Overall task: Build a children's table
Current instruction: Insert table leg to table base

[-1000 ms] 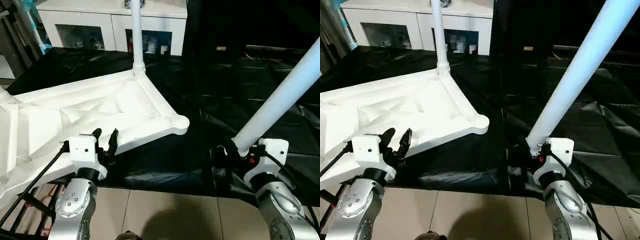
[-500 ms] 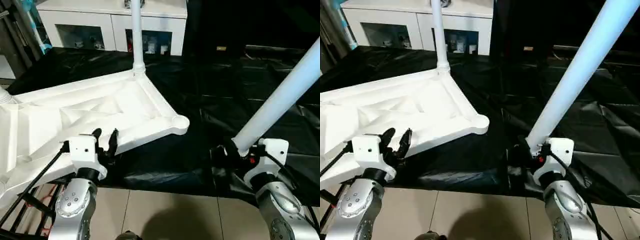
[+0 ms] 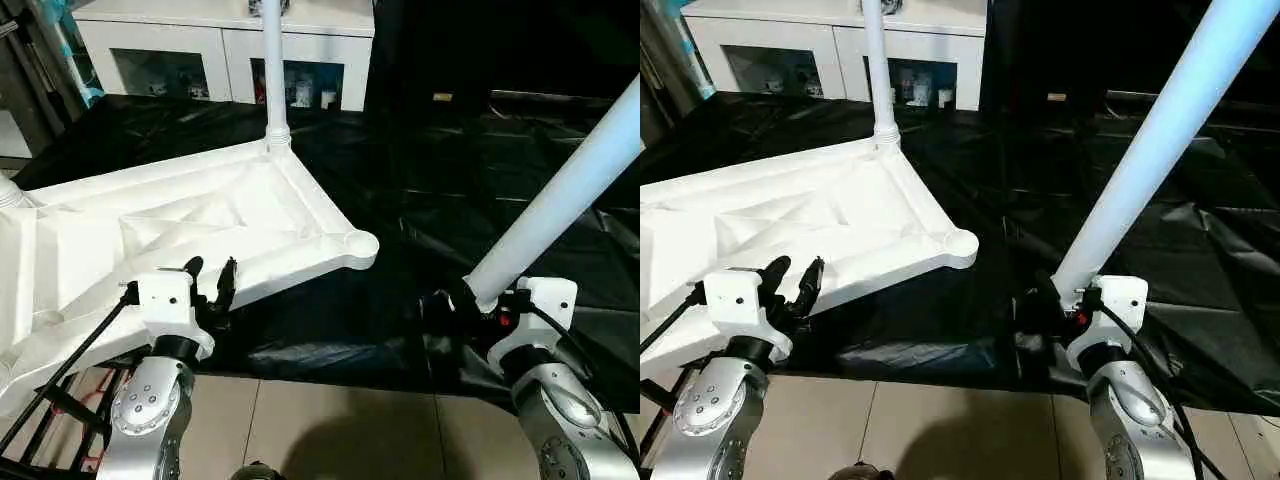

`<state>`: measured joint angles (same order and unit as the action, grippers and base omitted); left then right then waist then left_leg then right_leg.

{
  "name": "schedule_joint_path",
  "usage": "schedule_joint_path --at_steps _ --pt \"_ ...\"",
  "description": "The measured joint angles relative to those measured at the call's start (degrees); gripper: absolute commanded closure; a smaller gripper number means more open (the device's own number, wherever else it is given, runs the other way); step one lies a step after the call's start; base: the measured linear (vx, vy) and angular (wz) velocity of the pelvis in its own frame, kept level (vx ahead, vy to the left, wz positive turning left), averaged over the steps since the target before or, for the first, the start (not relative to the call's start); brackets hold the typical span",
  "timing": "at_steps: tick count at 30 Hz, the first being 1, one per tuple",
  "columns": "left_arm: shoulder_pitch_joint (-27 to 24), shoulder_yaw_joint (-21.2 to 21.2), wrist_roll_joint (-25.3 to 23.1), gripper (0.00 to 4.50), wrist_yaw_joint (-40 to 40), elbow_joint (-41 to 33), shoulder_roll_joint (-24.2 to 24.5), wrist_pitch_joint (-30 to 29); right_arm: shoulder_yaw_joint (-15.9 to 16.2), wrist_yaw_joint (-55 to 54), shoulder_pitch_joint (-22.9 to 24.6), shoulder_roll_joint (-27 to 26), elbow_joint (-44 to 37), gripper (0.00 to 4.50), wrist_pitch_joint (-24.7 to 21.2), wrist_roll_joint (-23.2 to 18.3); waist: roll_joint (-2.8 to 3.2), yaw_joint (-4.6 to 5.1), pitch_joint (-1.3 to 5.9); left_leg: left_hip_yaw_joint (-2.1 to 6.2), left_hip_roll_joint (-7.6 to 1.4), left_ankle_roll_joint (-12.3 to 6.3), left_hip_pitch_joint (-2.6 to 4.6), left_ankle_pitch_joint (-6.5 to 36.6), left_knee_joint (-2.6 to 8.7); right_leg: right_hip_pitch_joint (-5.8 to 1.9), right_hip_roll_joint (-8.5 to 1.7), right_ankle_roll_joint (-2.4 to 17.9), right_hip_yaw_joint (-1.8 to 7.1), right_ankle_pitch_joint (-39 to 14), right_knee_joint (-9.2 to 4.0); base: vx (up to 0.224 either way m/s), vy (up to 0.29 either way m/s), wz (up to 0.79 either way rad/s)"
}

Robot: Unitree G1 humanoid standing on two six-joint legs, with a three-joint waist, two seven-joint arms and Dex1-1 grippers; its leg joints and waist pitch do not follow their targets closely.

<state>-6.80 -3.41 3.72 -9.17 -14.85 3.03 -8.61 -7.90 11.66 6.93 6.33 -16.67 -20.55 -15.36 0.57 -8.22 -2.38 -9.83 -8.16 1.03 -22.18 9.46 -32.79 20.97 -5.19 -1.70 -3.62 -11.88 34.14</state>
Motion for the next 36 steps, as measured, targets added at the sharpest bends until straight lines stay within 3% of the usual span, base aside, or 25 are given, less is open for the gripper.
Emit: schedule_joint_path --at_steps 36 --pt "0.0 0.0 0.0 2.00 0.0 0.0 0.0 0.0 0.0 0.0 0.0 0.0 0.0 1.87 0.0 0.0 0.00 0.00 0.00 0.00 0.00 0.00 0.00 0.0 0.00 0.00 0.00 0.0 0.00 0.0 0.00 0.000 0.000 0.00"
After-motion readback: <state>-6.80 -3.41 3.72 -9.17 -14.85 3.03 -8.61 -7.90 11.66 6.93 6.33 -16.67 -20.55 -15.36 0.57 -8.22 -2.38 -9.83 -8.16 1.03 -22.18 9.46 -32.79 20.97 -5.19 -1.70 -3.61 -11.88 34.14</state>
